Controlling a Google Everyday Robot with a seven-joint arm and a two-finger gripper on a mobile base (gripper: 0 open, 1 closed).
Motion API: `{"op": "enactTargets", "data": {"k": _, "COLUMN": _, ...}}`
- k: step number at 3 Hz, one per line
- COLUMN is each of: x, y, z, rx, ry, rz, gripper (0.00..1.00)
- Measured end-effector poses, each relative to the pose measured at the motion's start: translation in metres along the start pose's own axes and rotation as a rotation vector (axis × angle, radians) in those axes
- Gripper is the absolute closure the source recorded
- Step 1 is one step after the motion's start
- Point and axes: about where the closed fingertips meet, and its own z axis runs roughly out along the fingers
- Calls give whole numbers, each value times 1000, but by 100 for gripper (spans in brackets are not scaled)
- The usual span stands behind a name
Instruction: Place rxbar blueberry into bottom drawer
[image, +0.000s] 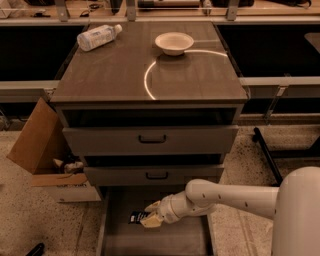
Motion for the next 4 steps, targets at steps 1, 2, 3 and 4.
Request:
{"op": "enactTargets", "data": {"k": 1, "x": 1, "y": -1, "z": 1, "rx": 3, "ry": 1, "rz": 2, "gripper": 100}}
{"op": "enactTargets", "data": {"k": 2, "x": 28, "y": -19, "z": 12, "rx": 80, "ry": -2, "rz": 34, "gripper": 100}}
{"op": "enactTargets", "data": {"k": 3, "x": 66, "y": -43, "z": 29, "rx": 116, "ry": -11, "rz": 85, "gripper": 100}}
{"op": "enactTargets", "data": {"k": 4, "x": 93, "y": -63, "z": 49, "rx": 98, "ry": -29, "rz": 129, "gripper": 85}}
